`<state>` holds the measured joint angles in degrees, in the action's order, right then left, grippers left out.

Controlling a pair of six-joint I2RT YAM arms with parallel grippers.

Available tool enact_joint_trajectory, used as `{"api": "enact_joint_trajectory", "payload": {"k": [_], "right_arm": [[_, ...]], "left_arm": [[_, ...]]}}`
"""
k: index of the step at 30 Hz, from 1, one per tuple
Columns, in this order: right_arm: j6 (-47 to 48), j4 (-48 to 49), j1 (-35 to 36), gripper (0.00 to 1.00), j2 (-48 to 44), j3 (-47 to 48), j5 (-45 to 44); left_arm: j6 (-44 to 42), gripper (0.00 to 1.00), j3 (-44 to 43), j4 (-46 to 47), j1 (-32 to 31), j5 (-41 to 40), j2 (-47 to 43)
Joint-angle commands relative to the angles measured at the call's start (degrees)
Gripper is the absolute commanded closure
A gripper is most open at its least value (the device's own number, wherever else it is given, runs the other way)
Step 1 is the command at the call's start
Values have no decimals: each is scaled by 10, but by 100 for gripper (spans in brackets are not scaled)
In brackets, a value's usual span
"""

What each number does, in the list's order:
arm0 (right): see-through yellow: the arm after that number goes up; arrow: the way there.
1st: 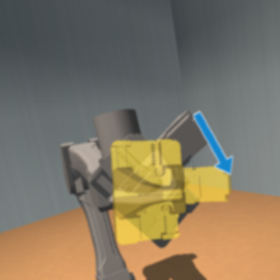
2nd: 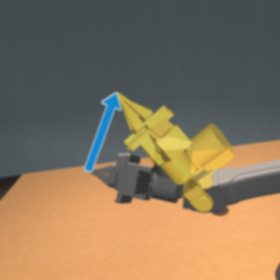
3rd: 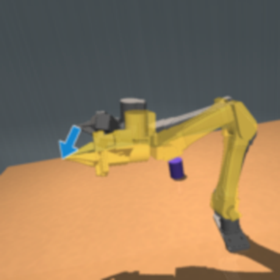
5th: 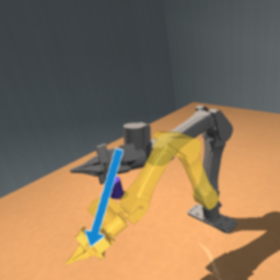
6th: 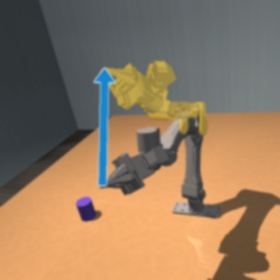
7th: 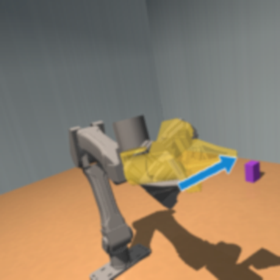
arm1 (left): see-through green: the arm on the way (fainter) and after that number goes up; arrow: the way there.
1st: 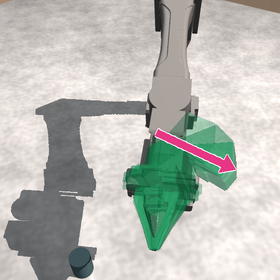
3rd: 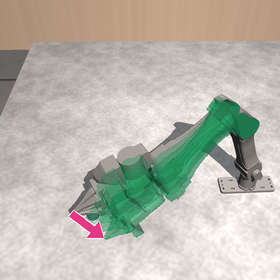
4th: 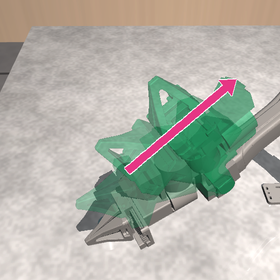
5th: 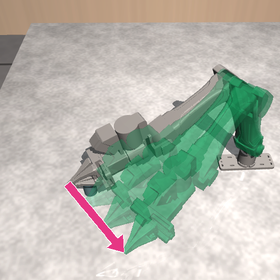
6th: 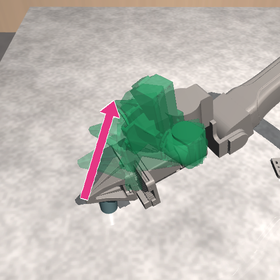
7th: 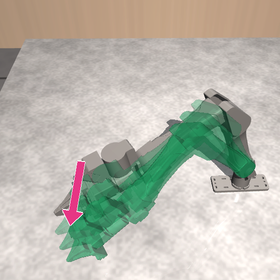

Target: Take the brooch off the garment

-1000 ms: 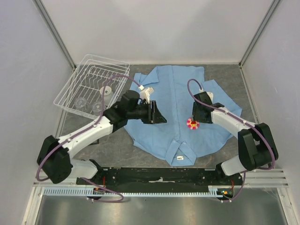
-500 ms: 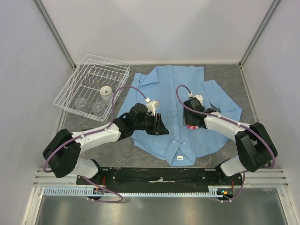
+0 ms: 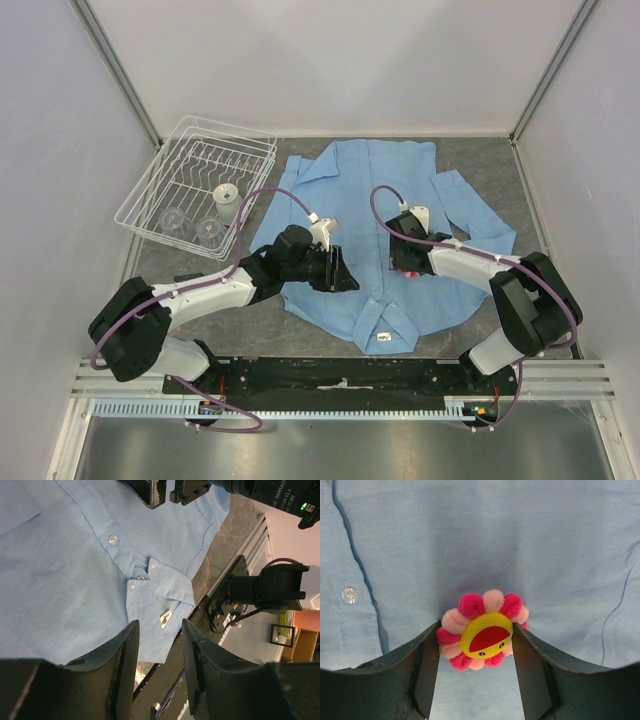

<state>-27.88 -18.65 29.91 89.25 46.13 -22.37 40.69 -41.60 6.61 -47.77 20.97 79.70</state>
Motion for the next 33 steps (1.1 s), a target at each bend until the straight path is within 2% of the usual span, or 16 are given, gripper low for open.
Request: {"api": "enact_joint_trajectory", "payload": {"k": [1, 6, 10, 15, 19, 24, 27, 33], "right_arm": [[-53, 10, 3, 37, -41, -17, -10], [-114, 30, 3, 39, -114, -66, 5], [-141, 35, 2, 54, -164, -95, -3], [-150, 34, -3, 57, -219, -116, 6], [-165, 40, -7, 63, -262, -142, 17], [-193, 90, -7, 64, -323, -202, 31], [-203, 159, -8, 61, -351, -248, 31], [-228, 245, -9, 56, -348, -285, 23]], "left_arm": [[7, 53, 2, 38, -5, -11, -16], [11, 53, -11, 41, -5, -6, 4], [26, 53, -37, 38, -5, 17, 27], [33, 52, -83, 25, -5, 34, 61], [7, 52, -146, 2, -5, 59, 119], [-19, 52, -217, 9, -5, 64, 200], [-38, 52, -249, 25, -5, 61, 250], [-73, 58, -291, 31, -5, 58, 313]]}}
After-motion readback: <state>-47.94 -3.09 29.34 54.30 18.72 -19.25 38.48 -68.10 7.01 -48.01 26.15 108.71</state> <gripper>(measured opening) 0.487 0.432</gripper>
